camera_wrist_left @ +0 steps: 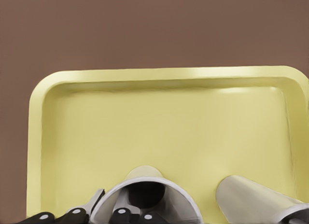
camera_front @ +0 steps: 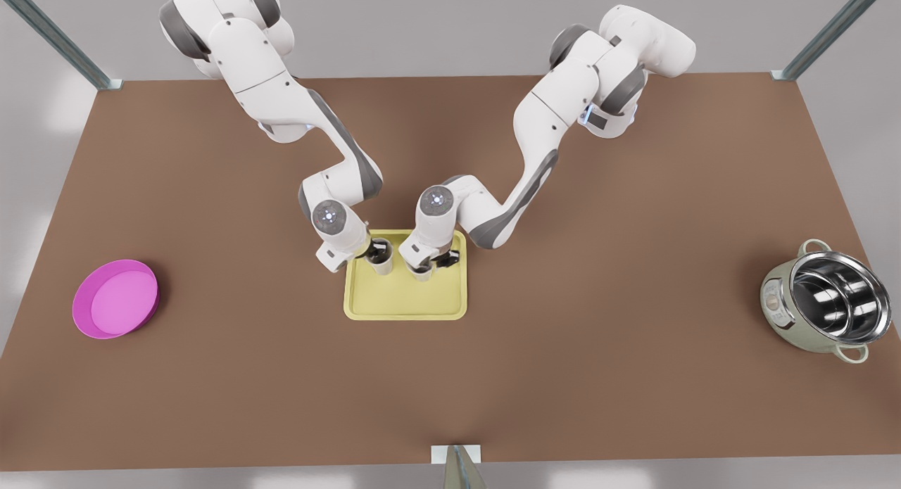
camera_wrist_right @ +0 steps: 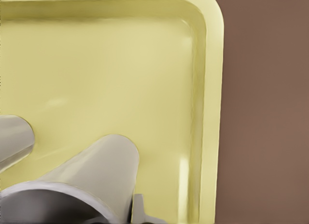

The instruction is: Use the left arm to pick up the white IKEA cup from the tray and place it on the middle-left position; use the right arm to pick up the white IKEA cup from the tray and place it on the middle-right position

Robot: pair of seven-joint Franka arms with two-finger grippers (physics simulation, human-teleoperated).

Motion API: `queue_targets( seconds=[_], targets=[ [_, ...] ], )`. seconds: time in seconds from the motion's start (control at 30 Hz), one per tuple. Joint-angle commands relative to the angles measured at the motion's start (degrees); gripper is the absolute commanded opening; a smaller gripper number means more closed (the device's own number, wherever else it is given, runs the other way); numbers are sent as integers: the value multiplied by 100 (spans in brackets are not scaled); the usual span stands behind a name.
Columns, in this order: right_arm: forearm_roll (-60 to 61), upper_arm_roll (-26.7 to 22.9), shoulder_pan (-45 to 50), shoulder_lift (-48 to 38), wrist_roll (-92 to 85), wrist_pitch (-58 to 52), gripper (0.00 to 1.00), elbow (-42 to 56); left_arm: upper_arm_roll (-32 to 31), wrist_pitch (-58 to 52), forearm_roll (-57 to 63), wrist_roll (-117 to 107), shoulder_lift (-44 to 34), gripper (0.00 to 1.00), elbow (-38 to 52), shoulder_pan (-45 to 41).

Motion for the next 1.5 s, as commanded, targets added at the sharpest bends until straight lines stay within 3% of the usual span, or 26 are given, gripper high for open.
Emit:
queue_targets(
  seconds=[0.0, 0.03, 0.17, 0.2, 0.23, 0.33, 0.43, 0.5, 0.7, 0.73, 0.77, 0.8, 0.83, 0.97, 1.0, 1.03, 1.07, 1.23, 1.3, 1.33, 1.37, 1.4, 1.47],
  targets=[
    [-16, 1, -7, -4, 225, 3, 21, 11, -7, 42, -15, -488, -13, 16, 0, 1],
    [-16, 1, -7, -13, 225, -6, 12, 11, -7, 16, -24, -497, -31, 14, 9, 1],
    [-7, -61, -227, -417, 217, -102, 4, 20, -42, -687, -32, -321, -488, 14, -61, 247],
    [-7, -78, -411, -575, 164, -375, 4, 116, -42, -608, -76, -321, -681, 14, -368, 308],
    [-16, -87, -674, -733, -46, -708, 4, 248, -77, -258, -111, -111, -1294, 14, -1235, 624],
    [-24, -87, -2380, -892, -2516, -1386, 4, 363, -121, -89, -779, 1734, -2509, 14, -2671, 1740],
    [-86, -69, -3154, -672, -3800, -1403, 4, 494, -103, 129, -797, 4055, -2553, 14, -3005, 3182],
    [-385, -104, -3180, -461, -3791, -1403, 4, 609, -112, 1027, -797, 5391, -2553, 14, -3586, 3982],
    [-394, -104, -3180, 312, -3756, -1360, 5, 1075, -130, 1150, -1043, 5814, -2536, 12, -3700, 4141],
    [-394, -104, -3180, 330, -3756, -1351, 10, 1092, -130, 1308, -1026, 5814, -2518, 12, -3788, 4123],
    [-394, -104, -3180, 330, -3756, -1351, 38, 1101, -130, 1510, -1026, 5814, -2501, 13, -3920, 4114],
    [-394, -104, -3180, 330, -3756, -1351, 84, 1136, -130, 1519, -990, 5823, -2457, 13, -3920, 4114],
    [-402, -104, -3180, 330, -3756, -1351, 100, 1145, -130, 1633, -982, 5823, -2351, 13, -3929, 4123],
    [-402, -104, -3180, 330, -3782, -1359, 100, 1145, -121, 1642, -990, 5814, -2342, 13, -3920, 4132],
    [-402, -104, -3180, 330, -3791, -1351, 100, 1145, -121, 1642, -990, 5814, -2342, 23, -3911, 4132],
    [-402, -104, -3180, 330, -3800, -1360, 100, 1145, -121, 1642, -982, 5831, -2351, 94, -3885, 4132],
    [-402, -104, -3180, 330, -3800, -1360, 100, 1145, -112, 1633, -982, 5823, -2351, 100, -3885, 4132],
    [-402, -104, -3180, 330, -3809, -1360, 100, 1162, -95, 1519, -990, 5770, -2465, 100, -3806, 4132],
    [-402, -104, -3180, 321, -3817, -1368, 100, 1162, -130, 502, -990, 5577, -2922, 100, -3657, 4123],
    [-402, -104, -3180, 321, -3818, -1368, 100, 1162, -130, -621, -982, 5594, -3168, 100, -3192, 4123],
    [-402, -104, -3180, 321, -3818, -1377, 100, 1162, -121, -2337, -1034, 5559, -3195, 100, -2102, 4132],
    [-402, -105, -3180, 321, -3826, -1377, 100, 1162, -77, -3068, -1078, 5559, -3195, 100, -1442, 4167],
    [-402, -113, -3189, 303, -3826, -1395, 100, 1171, -51, -3131, -1764, 5076, -3168, 100, -1239, 4395]
  ],
)
